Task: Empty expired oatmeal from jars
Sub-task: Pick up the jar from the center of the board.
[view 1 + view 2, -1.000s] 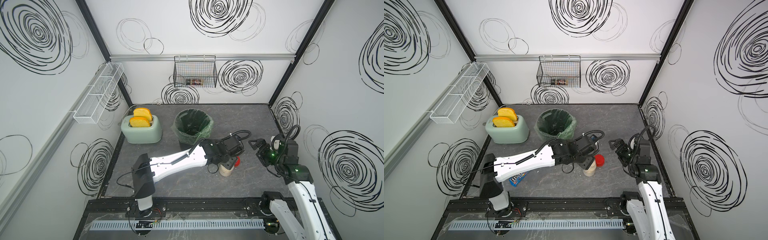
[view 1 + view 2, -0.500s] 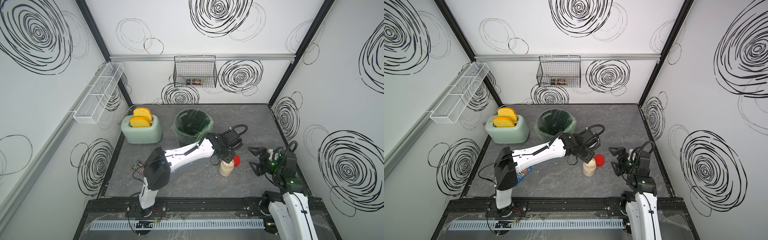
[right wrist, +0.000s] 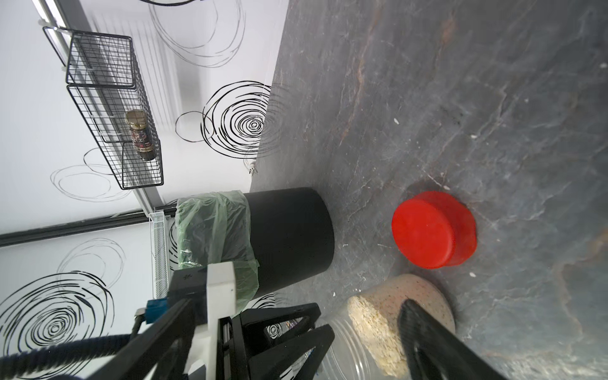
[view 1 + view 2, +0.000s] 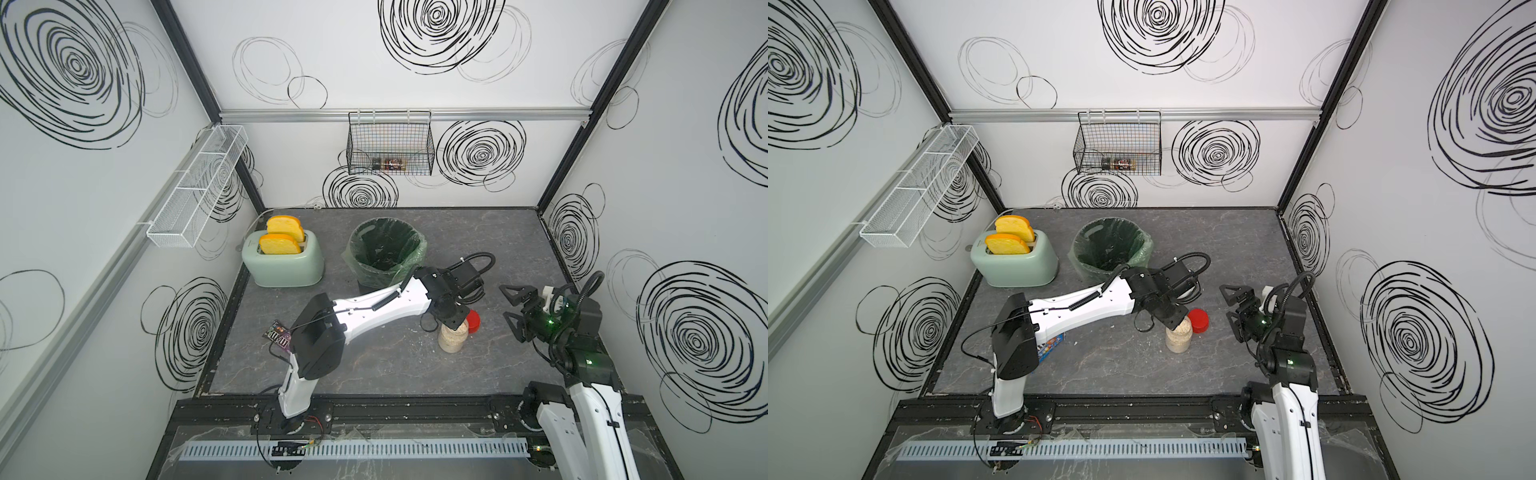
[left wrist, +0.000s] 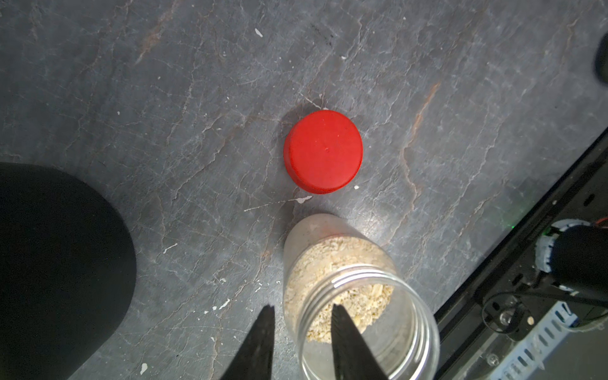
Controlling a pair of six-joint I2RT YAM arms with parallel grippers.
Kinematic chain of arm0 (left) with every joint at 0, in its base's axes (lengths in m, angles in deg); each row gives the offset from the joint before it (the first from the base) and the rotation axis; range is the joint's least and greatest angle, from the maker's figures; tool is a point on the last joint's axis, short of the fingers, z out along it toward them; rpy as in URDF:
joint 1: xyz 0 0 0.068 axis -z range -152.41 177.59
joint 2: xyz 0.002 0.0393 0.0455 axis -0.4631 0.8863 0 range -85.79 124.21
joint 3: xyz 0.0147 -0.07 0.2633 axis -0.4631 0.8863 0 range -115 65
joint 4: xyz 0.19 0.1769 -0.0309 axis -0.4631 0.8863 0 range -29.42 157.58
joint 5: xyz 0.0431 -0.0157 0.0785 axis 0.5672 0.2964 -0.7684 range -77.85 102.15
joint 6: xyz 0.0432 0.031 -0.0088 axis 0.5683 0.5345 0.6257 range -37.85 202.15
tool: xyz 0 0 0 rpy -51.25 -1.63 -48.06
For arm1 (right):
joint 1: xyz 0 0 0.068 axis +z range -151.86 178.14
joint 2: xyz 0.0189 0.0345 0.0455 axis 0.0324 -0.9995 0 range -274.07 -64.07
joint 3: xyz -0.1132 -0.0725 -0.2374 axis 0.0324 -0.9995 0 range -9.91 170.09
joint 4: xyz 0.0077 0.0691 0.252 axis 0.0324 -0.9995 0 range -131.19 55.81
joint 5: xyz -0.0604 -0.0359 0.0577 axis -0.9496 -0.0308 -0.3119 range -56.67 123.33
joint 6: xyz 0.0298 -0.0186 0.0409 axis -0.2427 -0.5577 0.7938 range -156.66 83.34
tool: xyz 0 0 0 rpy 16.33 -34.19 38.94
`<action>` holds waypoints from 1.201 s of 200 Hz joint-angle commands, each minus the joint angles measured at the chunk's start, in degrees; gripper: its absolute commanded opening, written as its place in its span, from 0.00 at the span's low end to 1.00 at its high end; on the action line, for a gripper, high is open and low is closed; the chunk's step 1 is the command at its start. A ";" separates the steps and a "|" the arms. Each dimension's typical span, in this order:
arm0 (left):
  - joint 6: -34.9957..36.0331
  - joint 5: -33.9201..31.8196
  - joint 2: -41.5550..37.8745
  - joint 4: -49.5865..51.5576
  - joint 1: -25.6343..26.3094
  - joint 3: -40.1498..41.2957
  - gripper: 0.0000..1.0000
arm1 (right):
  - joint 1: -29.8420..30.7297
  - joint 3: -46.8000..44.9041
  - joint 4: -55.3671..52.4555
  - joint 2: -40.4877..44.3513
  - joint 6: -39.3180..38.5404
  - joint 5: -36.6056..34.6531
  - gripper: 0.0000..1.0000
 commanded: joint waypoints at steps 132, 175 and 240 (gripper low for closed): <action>1.84 2.10 3.71 6.53 0.77 -7.10 0.00 | 5.29 8.83 -2.35 -1.73 -31.75 -12.47 0.98; 2.54 4.47 4.55 15.45 -0.95 -19.55 0.00 | 9.79 15.07 3.42 0.48 -56.68 -13.41 0.98; 1.34 6.99 -4.91 15.23 -6.84 -21.41 0.00 | 21.55 20.39 -8.00 -0.33 -88.89 -9.65 0.98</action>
